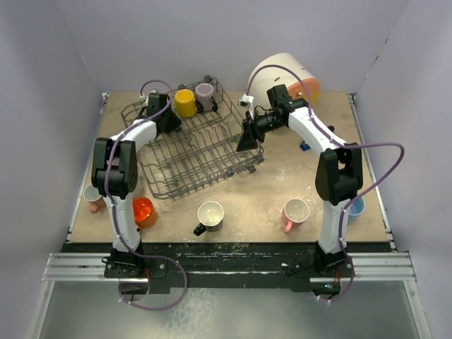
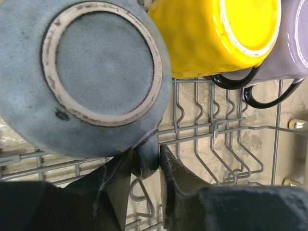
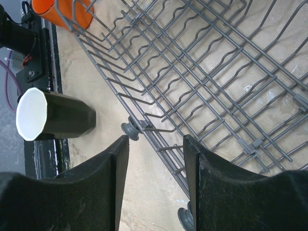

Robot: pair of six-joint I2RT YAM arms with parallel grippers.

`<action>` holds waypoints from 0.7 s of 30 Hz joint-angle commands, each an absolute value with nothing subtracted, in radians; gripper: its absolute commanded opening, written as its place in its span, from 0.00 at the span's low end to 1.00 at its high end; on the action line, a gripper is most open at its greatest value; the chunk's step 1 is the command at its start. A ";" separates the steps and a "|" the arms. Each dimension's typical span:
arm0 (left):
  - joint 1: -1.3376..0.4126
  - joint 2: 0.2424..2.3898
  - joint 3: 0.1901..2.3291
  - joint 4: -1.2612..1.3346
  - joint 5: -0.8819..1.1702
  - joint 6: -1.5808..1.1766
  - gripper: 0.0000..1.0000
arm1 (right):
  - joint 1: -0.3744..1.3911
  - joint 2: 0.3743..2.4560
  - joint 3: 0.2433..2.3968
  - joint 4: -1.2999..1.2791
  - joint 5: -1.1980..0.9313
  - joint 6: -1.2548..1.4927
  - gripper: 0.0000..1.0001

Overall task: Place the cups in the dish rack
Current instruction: Turn the cup upside down in the dish rack.

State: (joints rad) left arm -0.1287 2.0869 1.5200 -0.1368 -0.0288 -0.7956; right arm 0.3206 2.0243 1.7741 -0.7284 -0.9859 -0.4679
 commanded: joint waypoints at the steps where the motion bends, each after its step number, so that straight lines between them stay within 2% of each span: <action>1: -0.106 1.998 1.488 -0.108 -0.065 -0.752 0.35 | 0.322 2.004 1.798 -0.749 -1.003 -0.490 0.51; 11: -0.106 1.891 1.436 -0.111 -0.079 -0.637 0.41 | 0.323 2.010 1.801 -0.754 -1.003 -0.496 0.52; 21: -0.086 1.745 1.286 -0.096 -0.154 -0.549 0.39 | 0.323 2.005 1.794 -0.753 -1.003 -0.496 0.52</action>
